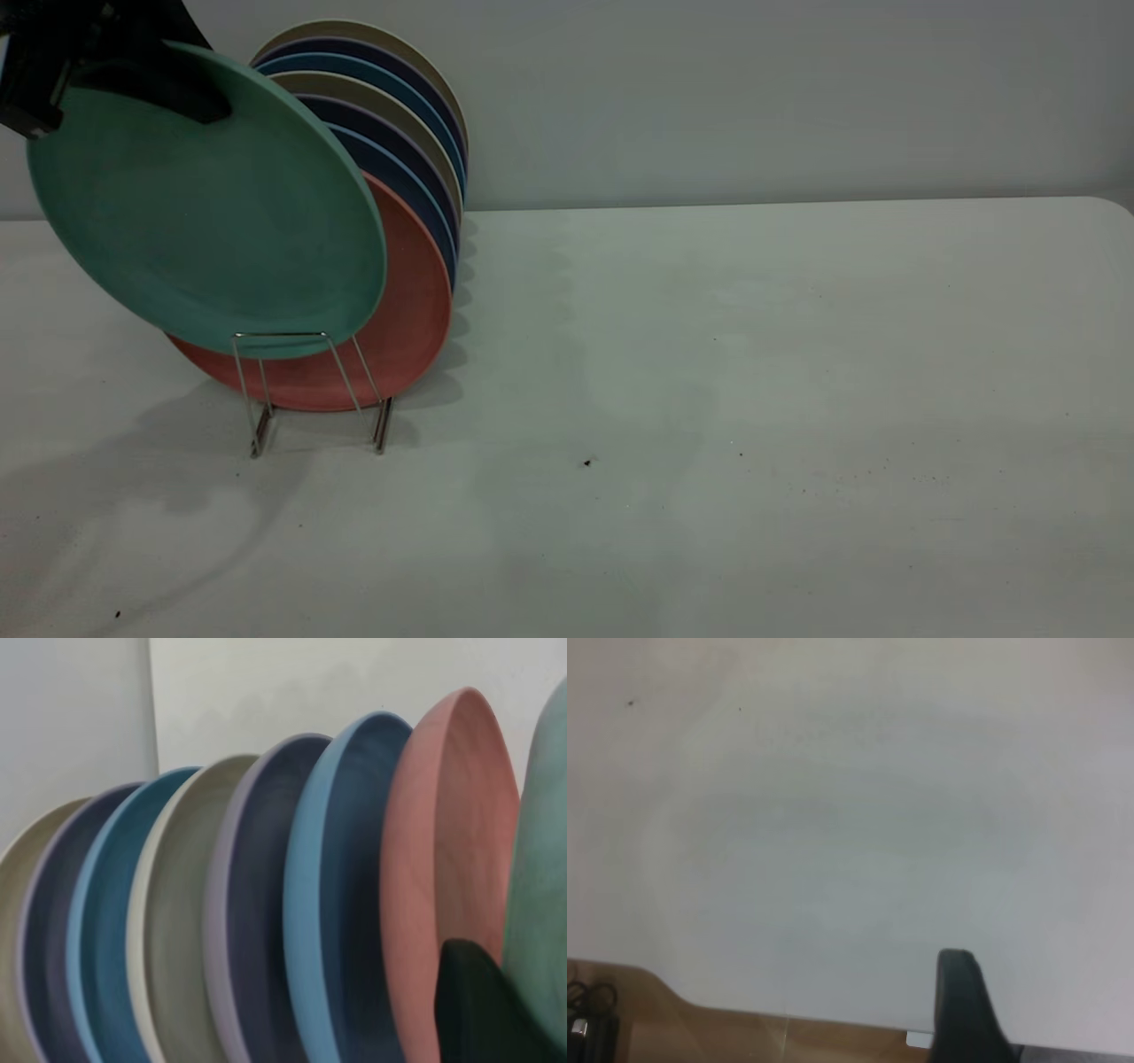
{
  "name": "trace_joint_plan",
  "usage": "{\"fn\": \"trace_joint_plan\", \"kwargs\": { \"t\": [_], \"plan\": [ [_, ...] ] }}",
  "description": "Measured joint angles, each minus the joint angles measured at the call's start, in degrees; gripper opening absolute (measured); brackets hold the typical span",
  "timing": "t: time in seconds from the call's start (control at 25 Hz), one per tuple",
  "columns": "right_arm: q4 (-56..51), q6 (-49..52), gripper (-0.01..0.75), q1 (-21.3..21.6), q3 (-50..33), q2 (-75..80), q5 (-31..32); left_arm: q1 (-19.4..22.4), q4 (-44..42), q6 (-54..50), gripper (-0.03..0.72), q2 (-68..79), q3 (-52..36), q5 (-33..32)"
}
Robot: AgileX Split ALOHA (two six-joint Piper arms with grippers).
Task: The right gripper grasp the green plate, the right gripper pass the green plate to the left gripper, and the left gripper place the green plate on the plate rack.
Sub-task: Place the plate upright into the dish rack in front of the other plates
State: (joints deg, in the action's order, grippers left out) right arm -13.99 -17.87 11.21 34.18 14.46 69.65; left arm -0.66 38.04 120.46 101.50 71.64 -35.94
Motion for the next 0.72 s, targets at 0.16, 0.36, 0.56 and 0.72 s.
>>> {"fn": "trace_joint_plan", "kwargs": {
  "t": [0.16,0.36,0.56,0.72],
  "plan": [
    [0.0,0.2,0.483,0.0,0.0,0.0,0.0,0.0,0.0,0.0,0.104,0.8,0.0,-0.1],
    [0.0,0.2,0.483,0.0,0.0,0.0,0.0,0.0,0.0,-0.2,0.135,1.1,0.0,-0.3],
    [0.0,0.2,0.483,0.0,0.0,-0.1,0.0,0.0,0.0,-1.4,0.252,1.1,0.0,-1.0],
    [0.0,0.2,0.483,0.0,0.0,-0.1,0.0,0.0,0.0,-1.9,0.327,1.1,0.0,-1.4]
  ]
}}
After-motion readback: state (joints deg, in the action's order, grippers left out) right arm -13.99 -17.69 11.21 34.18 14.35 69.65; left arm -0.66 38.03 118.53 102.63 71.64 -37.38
